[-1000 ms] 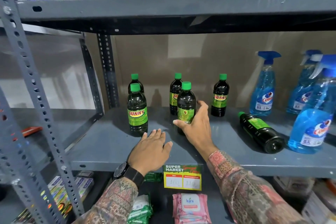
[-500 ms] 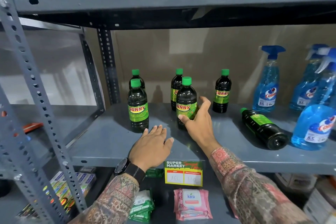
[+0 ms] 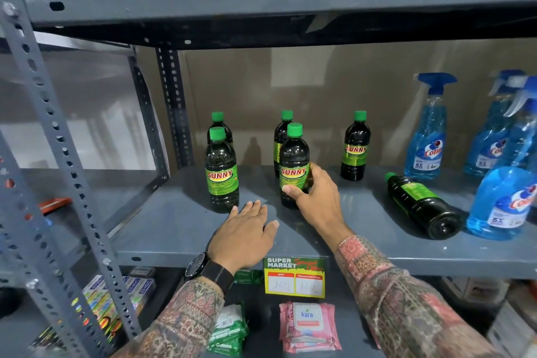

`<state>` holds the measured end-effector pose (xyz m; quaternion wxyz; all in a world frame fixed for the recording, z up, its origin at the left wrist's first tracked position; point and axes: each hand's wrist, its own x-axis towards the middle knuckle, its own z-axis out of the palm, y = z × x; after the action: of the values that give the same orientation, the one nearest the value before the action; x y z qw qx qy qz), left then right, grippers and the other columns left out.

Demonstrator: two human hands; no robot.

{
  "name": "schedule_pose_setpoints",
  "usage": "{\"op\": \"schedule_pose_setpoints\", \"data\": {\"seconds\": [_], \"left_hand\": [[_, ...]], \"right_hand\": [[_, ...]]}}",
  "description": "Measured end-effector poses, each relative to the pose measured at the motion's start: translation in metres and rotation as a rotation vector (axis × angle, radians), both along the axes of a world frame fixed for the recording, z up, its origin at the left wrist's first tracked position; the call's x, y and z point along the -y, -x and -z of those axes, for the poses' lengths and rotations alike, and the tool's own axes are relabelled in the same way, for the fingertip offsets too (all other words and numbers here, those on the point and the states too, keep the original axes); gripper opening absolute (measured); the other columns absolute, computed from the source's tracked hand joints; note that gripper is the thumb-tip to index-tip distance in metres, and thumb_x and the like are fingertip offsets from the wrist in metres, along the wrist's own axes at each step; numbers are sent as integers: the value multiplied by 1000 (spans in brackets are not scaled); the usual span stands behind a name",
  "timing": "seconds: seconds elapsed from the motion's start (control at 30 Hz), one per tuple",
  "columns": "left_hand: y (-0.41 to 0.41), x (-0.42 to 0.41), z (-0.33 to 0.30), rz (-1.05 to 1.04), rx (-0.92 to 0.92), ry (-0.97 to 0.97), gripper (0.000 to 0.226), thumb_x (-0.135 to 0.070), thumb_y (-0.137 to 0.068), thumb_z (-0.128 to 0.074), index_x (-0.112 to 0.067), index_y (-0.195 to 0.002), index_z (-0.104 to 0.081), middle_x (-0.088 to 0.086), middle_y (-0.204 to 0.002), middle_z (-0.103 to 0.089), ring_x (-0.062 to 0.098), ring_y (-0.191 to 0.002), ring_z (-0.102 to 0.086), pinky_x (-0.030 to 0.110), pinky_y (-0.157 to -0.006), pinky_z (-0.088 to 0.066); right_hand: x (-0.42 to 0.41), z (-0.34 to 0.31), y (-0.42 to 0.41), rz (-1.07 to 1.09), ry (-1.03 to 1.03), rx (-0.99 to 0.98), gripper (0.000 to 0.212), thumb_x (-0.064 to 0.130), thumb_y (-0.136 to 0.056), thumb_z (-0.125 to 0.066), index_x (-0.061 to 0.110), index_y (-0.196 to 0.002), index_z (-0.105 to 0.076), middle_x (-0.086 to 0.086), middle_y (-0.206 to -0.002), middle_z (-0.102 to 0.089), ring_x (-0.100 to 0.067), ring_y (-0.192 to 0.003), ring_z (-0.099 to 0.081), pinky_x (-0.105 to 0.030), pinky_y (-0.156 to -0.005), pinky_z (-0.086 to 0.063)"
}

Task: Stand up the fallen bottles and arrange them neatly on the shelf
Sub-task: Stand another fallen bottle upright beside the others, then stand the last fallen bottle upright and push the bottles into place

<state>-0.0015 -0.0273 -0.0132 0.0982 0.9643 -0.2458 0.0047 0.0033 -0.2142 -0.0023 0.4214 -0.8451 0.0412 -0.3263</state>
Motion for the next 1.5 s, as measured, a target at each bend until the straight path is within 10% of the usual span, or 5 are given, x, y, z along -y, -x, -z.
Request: {"op": "schedule_pose_setpoints", "data": {"seconds": [0.3, 0.67, 0.97, 1.23, 1.5], "left_hand": [[-3, -1, 1, 5, -15, 0, 68, -49, -112, -19, -13, -169, -12, 3, -179, -6, 18, -166, -5, 40, -134, 0], [2, 1, -1, 5, -14, 4, 68, -49, -112, -18, -14, -169, -11, 2, -179, -5, 17, -166, -4, 40, -134, 1], [2, 0, -1, -1, -17, 0, 68, -50, -112, -17, -14, -169, -10, 2, -179, -4, 17, -166, -4, 40, -134, 0], [2, 0, -1, -1, -13, 6, 68, -50, -111, -17, -15, -169, -10, 1, -179, -5, 16, -166, -5, 38, -133, 0], [2, 0, 2, -5, -7, 20, 67, -49, -112, -19, -15, -169, -12, 1, -179, -6, 15, -166, -6, 39, -135, -1]], "right_hand": [[23, -16, 25, 190, 111, -58, 76, 61, -96, -57, 8, -150, -48, -11, -137, -55, -30, -127, -53, -43, -104, -45], [134, -57, 70, 673, 510, -786, 73, 42, -74, -84, 9, -134, -59, -15, -130, -66, -37, -119, -65, -51, -96, -56], [111, -46, 64, 463, 414, -580, 68, 46, -76, -80, 15, -130, -51, -14, -126, -60, -39, -119, -60, -51, -98, -51], [77, -18, 42, 70, -273, 87, 77, 18, -87, -81, 20, -150, -37, -4, -132, -61, -22, -119, -62, -44, -106, -49], [80, -5, 35, 172, -181, 108, 91, 38, -76, -89, 17, -149, -38, 0, -134, -53, -18, -126, -51, -37, -110, -43]]}}
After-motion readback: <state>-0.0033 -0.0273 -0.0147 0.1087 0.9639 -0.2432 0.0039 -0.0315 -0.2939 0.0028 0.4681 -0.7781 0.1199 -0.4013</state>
